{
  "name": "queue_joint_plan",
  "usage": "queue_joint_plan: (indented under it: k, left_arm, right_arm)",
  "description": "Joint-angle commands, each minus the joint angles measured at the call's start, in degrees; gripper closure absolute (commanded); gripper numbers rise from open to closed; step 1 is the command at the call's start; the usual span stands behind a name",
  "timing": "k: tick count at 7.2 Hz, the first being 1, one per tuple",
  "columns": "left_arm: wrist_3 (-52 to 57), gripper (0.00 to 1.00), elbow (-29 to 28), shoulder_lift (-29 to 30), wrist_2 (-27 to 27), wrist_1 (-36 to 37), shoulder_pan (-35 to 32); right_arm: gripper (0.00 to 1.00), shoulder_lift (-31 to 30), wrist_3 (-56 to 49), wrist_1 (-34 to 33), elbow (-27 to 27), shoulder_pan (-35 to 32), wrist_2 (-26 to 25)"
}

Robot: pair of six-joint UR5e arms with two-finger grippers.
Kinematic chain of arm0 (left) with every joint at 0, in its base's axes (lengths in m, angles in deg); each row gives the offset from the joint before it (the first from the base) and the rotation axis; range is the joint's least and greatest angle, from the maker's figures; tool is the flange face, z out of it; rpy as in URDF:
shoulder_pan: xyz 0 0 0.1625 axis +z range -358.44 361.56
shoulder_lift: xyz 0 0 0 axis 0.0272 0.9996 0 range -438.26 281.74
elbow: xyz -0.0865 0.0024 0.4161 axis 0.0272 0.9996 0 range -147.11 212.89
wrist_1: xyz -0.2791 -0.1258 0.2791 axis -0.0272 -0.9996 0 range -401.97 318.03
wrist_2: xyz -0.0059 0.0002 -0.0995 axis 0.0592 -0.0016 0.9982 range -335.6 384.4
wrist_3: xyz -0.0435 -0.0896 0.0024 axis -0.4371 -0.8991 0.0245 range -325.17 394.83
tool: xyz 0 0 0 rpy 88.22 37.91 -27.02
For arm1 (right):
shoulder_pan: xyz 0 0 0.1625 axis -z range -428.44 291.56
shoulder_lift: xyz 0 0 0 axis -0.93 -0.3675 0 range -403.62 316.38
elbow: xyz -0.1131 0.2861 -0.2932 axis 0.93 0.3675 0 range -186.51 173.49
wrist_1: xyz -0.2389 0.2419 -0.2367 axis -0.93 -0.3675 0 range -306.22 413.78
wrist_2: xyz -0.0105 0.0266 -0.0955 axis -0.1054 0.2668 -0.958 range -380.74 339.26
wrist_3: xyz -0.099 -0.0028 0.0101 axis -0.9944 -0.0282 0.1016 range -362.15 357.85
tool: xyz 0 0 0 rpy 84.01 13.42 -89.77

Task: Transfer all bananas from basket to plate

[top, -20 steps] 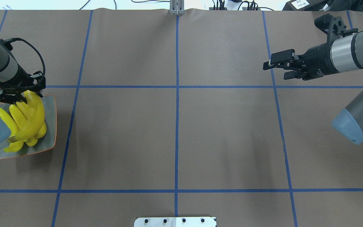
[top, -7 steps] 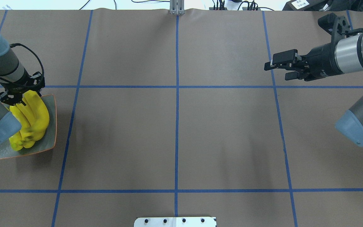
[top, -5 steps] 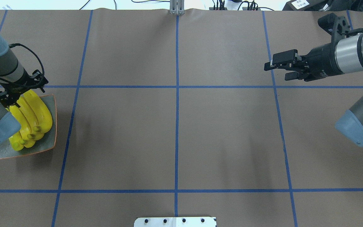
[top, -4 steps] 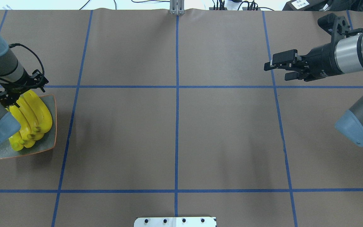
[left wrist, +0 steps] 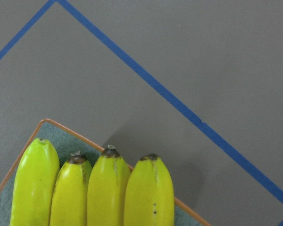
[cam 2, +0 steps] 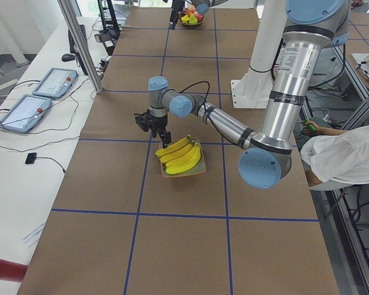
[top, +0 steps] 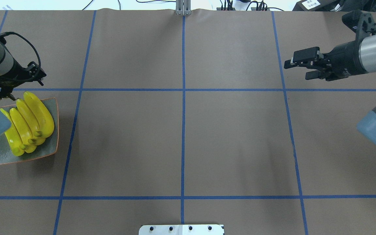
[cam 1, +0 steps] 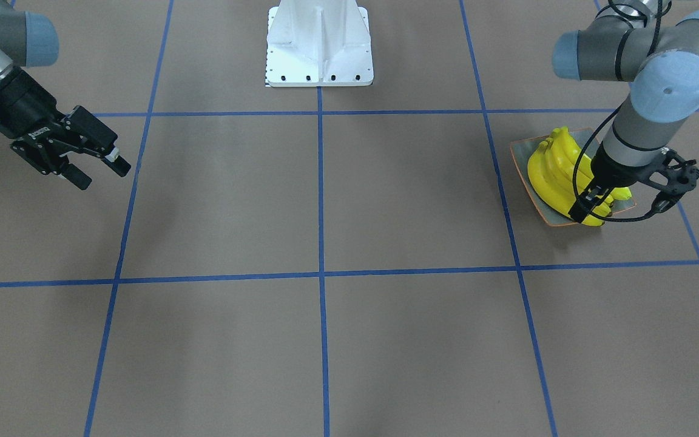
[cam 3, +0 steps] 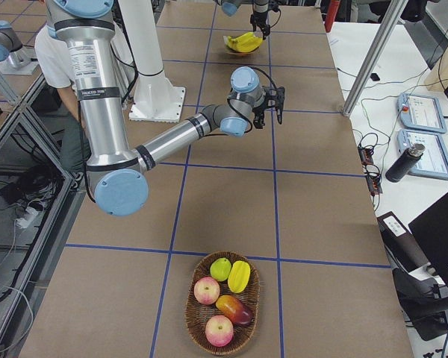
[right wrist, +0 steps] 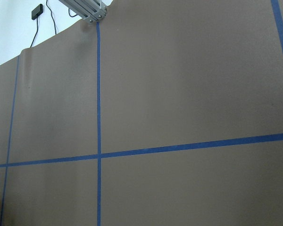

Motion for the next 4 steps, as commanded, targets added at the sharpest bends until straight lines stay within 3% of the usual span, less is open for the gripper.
queue_joint_plan:
  k: [1,4]
  left_arm:
    - [12.45,0.0,2.51,-2.92,5.6,-2.96,-4.95]
    - [39.93,0.0,2.87,-8.98,14.14,-3.41,-16.02]
  right_arm:
    - [0.0,-4.23,-4.24,-0.85,1.24,-5.6,0.16]
    - [0.0,-13.0,-20.23,-1.03,3.61,-12.2,1.12]
